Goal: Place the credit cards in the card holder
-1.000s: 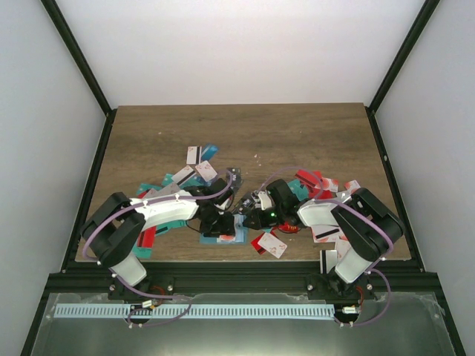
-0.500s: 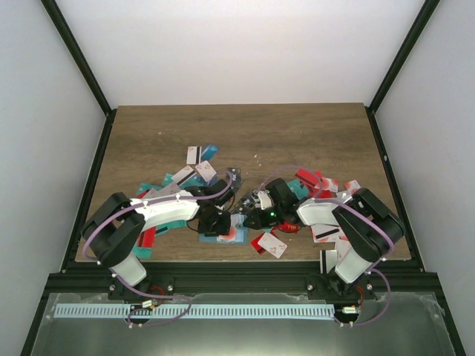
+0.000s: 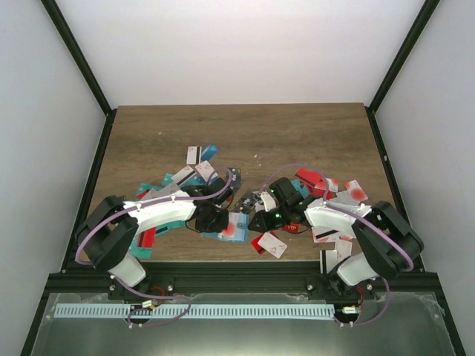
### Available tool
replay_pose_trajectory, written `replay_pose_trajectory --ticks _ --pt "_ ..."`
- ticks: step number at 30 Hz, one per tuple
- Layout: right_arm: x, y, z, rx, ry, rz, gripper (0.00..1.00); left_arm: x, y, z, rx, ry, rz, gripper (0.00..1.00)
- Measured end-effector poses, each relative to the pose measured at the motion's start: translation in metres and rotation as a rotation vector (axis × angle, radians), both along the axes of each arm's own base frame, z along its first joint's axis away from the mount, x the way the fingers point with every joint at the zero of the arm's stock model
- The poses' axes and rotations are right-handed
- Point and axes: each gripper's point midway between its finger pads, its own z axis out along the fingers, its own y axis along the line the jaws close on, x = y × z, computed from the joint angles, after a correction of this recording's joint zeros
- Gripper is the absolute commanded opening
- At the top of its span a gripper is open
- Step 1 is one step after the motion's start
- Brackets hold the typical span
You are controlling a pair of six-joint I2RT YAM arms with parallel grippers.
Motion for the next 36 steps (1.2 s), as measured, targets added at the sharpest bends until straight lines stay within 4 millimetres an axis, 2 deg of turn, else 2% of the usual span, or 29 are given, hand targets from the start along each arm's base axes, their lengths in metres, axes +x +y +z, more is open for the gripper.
replay_pose_trajectory --ticks 6,9,13,18,21,27,36 --pt "-0.014 0.016 0.026 0.102 -0.027 0.083 0.22 0.005 0.000 0.012 -0.016 -0.048 0.006 0.04" --pt "-0.025 0.028 0.030 0.138 -0.035 0.131 0.22 0.009 0.000 0.022 -0.037 -0.080 0.009 0.04" --pt "-0.032 0.038 0.021 0.143 -0.013 0.139 0.20 0.008 0.000 0.021 -0.049 -0.090 0.009 0.04" --pt "-0.025 0.031 -0.002 0.076 0.012 0.057 0.18 0.004 0.000 0.011 -0.062 -0.073 0.006 0.04" --pt "-0.022 0.026 -0.008 0.048 0.012 0.015 0.17 0.002 -0.001 0.006 -0.074 -0.063 0.005 0.04" --pt "-0.014 0.020 -0.016 0.012 0.002 -0.046 0.15 -0.001 -0.007 0.000 -0.107 -0.043 -0.005 0.04" --pt "-0.011 0.022 -0.022 0.011 0.013 -0.067 0.06 -0.004 -0.022 -0.003 -0.173 -0.002 -0.022 0.05"
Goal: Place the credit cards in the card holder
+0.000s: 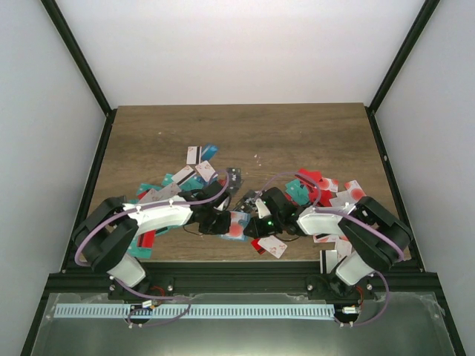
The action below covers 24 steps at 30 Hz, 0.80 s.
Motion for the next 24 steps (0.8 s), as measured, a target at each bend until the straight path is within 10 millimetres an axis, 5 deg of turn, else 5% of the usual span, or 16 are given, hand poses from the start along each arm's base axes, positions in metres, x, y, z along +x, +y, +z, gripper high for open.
replay_pose_trajectory --ticks 7,17,24 --pt "0.000 0.000 -0.001 -0.001 0.004 -0.005 0.06 -0.002 -0.003 -0.002 -0.015 0.019 0.001 0.11" --pt "-0.001 -0.001 0.004 -0.001 -0.021 0.017 0.09 -0.007 0.007 0.008 0.043 0.030 -0.030 0.40" --pt "-0.001 0.004 0.023 0.049 -0.058 0.050 0.14 0.002 -0.002 0.041 0.004 -0.026 -0.054 0.29"
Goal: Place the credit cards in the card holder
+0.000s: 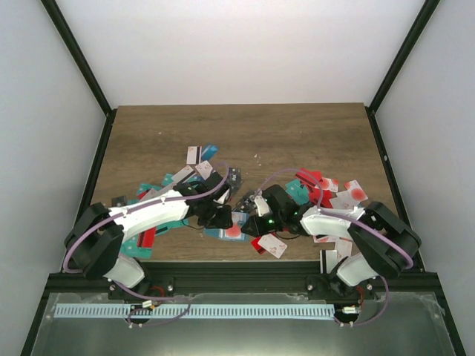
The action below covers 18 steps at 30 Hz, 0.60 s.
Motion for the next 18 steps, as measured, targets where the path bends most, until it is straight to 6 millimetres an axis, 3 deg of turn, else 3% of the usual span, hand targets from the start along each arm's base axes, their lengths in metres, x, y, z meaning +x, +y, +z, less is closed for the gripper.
replay_pose_trajectory --ticks 7,18 --pt "0.001 0.010 0.007 0.038 0.010 0.028 0.16 0.001 0.000 -0.008 0.021 0.004 -0.027 0.18" --pt "-0.003 0.010 -0.014 0.019 0.085 0.039 0.30 0.006 -0.002 -0.036 0.061 0.035 -0.034 0.12"
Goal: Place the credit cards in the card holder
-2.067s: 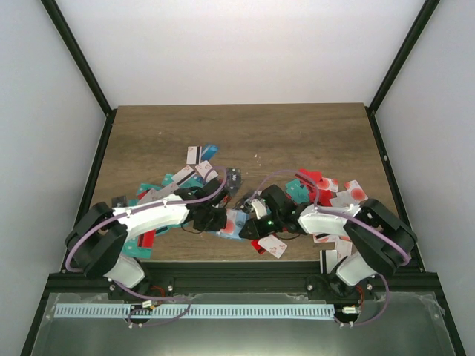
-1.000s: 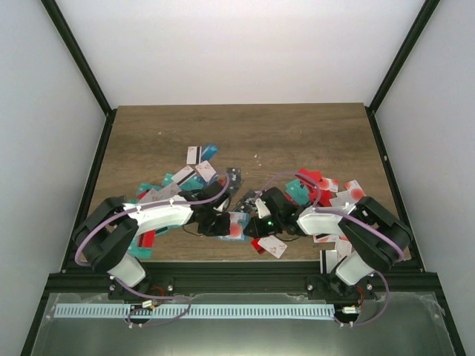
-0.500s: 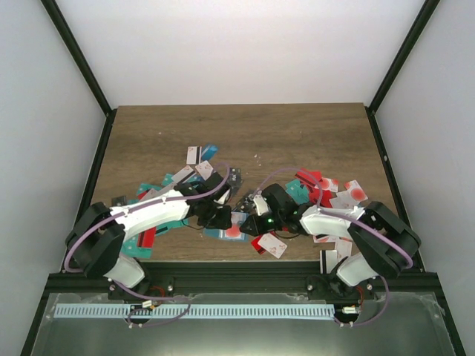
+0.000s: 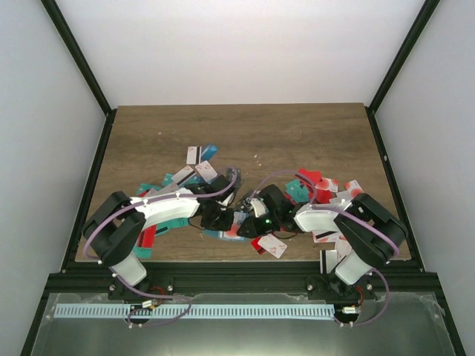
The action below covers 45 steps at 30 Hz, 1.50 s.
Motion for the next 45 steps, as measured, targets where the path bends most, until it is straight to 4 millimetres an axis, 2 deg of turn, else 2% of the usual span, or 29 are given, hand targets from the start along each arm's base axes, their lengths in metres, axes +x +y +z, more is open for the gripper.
replay_pose_trajectory --ticks 4,18,31,45 --pt "0.005 -0.003 0.001 0.006 0.002 -0.016 0.35 0.001 -0.001 -0.007 0.006 0.003 -0.007 0.10" --pt "0.009 -0.003 0.006 0.024 -0.006 -0.021 0.36 0.002 -0.002 -0.012 -0.005 0.001 -0.019 0.07" --pt "0.008 0.000 0.005 0.045 0.011 -0.005 0.34 0.001 -0.002 -0.012 -0.024 0.000 -0.018 0.07" --pt "0.011 0.006 0.014 0.063 -0.002 0.015 0.29 0.001 -0.002 -0.009 -0.030 -0.003 -0.007 0.06"
